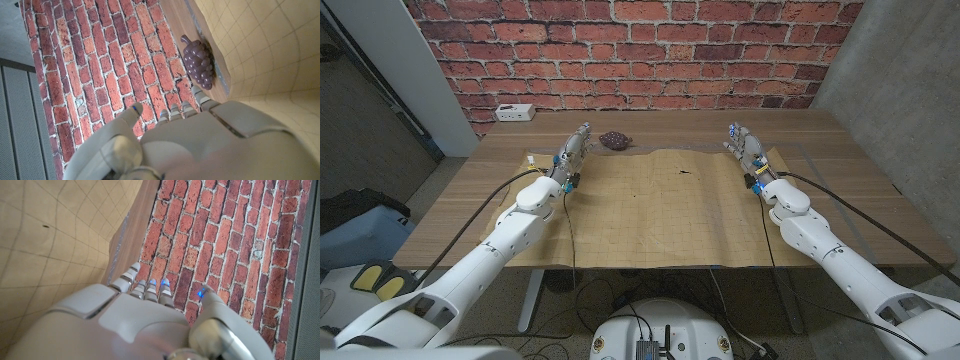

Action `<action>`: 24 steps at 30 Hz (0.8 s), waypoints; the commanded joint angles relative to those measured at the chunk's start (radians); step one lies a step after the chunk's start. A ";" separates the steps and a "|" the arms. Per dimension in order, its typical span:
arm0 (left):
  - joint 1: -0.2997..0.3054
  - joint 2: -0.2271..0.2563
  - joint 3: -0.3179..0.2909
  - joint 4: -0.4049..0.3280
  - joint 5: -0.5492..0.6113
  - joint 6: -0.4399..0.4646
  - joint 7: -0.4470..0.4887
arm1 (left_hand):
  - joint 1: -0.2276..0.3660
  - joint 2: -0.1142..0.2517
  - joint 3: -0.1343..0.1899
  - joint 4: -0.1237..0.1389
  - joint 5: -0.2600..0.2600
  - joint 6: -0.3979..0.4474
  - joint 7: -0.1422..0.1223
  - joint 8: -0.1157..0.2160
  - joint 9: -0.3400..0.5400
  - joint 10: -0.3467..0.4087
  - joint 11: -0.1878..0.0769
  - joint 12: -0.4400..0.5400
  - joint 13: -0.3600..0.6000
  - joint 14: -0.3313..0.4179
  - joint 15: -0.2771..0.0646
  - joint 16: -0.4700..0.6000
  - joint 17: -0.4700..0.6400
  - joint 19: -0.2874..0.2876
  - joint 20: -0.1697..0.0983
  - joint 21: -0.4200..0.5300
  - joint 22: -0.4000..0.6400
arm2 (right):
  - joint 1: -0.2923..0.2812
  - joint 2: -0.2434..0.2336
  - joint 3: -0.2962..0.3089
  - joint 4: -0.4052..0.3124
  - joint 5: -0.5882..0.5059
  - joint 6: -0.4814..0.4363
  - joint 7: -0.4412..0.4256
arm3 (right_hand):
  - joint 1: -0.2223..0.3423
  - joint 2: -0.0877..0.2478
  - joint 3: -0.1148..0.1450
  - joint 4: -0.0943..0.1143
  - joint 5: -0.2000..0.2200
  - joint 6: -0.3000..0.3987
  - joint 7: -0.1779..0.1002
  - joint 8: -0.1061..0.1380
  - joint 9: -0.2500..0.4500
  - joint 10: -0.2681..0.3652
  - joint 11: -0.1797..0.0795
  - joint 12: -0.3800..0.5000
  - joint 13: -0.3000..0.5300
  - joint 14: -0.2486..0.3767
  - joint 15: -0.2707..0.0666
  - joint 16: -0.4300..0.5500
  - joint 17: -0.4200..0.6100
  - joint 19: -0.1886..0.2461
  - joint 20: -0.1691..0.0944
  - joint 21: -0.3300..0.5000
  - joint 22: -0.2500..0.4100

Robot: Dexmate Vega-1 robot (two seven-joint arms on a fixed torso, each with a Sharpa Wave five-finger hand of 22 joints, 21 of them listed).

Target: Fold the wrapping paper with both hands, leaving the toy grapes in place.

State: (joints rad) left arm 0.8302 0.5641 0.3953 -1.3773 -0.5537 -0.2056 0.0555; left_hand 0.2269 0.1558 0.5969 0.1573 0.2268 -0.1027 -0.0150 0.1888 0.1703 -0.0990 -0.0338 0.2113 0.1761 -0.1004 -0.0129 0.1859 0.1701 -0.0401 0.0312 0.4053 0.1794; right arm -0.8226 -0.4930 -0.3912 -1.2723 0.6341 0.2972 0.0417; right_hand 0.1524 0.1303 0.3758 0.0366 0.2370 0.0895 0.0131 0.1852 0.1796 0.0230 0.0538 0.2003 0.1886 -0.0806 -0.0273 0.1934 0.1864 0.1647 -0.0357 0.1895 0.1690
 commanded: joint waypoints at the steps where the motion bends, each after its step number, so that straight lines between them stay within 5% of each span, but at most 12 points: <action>1: 0.034 0.076 -0.009 -0.126 0.097 0.119 0.150 | -0.017 0.001 0.000 -0.004 -0.004 0.036 -0.028 0.006 0.004 0.017 0.002 0.002 0.005 0.012 0.048 0.002 0.003 -0.037 0.095 -0.022 0.004 | -0.012 -0.010 -0.016 -0.036 -0.025 -0.037 -0.036 | 0.046 -0.013 0.009 -0.040 -0.001 0.018 0.011 0.008 0.003 0.008 0.027 0.005 0.004 0.024 0.061 0.004 -0.004 0.005 0.051 0.005 0.004; 3: 0.041 0.085 -0.014 -0.145 0.105 0.139 0.171 | -0.024 -0.017 -0.009 -0.010 -0.009 0.049 -0.042 0.006 0.004 0.027 0.007 0.003 0.006 0.022 0.067 0.003 0.003 -0.047 0.121 -0.030 0.005 | -0.016 -0.014 -0.020 -0.049 -0.034 -0.048 -0.049 | 0.063 -0.012 0.014 -0.056 -0.007 0.023 0.004 0.008 0.003 0.017 0.028 0.007 0.005 0.043 0.093 0.008 -0.004 -0.004 0.085 0.003 0.005; 7: 0.056 0.105 -0.022 -0.175 0.123 0.171 0.202 | -0.036 -0.054 -0.030 -0.027 -0.020 0.095 -0.054 0.014 0.004 0.049 0.012 0.007 0.008 0.047 0.093 0.007 0.003 -0.048 0.129 -0.038 0.006 | -0.021 -0.025 -0.030 -0.076 -0.058 -0.071 -0.076 | 0.092 -0.005 0.027 -0.081 -0.015 0.052 -0.002 0.017 0.004 0.041 0.032 0.012 0.005 0.074 0.107 0.015 -0.004 -0.002 0.118 0.006 0.007; 24: 0.090 0.199 -0.057 -0.291 0.141 0.345 0.245 | -0.032 -0.078 -0.043 -0.072 -0.037 0.194 -0.041 0.022 0.007 0.129 0.047 0.026 0.012 0.101 0.105 0.012 0.004 -0.011 0.156 -0.042 0.008 | 0.006 -0.100 -0.112 -0.209 -0.224 -0.263 -0.176 | 0.149 0.012 0.059 -0.125 -0.027 0.095 -0.011 0.023 0.004 0.075 0.035 0.017 0.005 0.107 0.111 0.018 -0.003 0.005 0.136 0.011 0.008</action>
State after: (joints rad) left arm 0.8988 0.7069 0.3621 -1.5971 -0.4171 0.0360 0.2756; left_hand 0.1925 0.0898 0.5523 0.0934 0.1919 0.0822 -0.0572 0.2110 0.1750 0.0178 0.0114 0.2268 0.1841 -0.0136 0.0904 0.1879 0.1699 -0.0639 0.1777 0.3586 0.1840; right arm -0.8309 -0.5486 -0.4567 -1.3981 0.5097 0.1539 -0.0674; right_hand 0.2862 0.1412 0.4306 -0.0787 0.2109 0.1703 0.0002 0.2037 0.1794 0.0897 0.0911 0.2078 0.1885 0.0233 0.0856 0.2089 0.1814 0.1644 0.0934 0.1974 0.1749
